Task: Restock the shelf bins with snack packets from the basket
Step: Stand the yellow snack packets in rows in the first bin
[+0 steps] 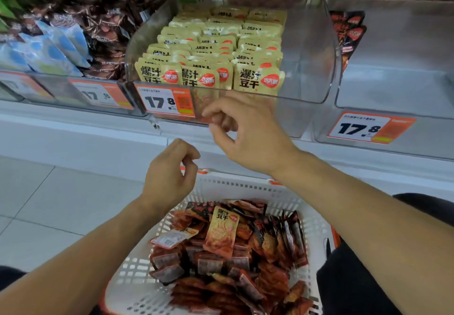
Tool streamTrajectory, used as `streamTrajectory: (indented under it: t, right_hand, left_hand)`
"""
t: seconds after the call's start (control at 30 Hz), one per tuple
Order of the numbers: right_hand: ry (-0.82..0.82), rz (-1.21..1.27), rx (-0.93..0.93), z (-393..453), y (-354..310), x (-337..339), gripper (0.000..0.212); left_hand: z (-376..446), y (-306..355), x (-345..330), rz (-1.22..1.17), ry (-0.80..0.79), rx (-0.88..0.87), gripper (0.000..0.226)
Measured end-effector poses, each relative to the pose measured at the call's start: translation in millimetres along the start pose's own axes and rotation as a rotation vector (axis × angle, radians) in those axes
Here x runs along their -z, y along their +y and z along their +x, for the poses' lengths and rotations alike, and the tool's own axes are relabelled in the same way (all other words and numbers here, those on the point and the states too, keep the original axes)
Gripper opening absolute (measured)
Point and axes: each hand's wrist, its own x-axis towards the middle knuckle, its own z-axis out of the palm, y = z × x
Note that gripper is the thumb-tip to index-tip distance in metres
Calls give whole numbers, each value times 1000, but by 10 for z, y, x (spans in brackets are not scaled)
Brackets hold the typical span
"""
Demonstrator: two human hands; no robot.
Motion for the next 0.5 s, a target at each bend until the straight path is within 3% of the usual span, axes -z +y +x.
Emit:
streamTrajectory:
  t: [0.17, 0.27, 0.4, 0.5]
  right_hand:
    - [-284, -66, -192, -304, 191, -337, 16]
    - [-566, -125, -304, -633, 257, -664, 15]
    - [-1043, -239, -567, -1260, 380, -1063, 35]
    - [-1225, -201, -718, -1624, 450, -1241, 68]
  left_hand:
    - [-753, -339, -471, 59, -399, 375, 12]
    - [-1083, -312, -771, 61, -544, 609, 19]
    - [-1364, -250, -1032, -27, -582, 824, 32]
    - [-1465, -228, -1113, -51, -529, 868, 34]
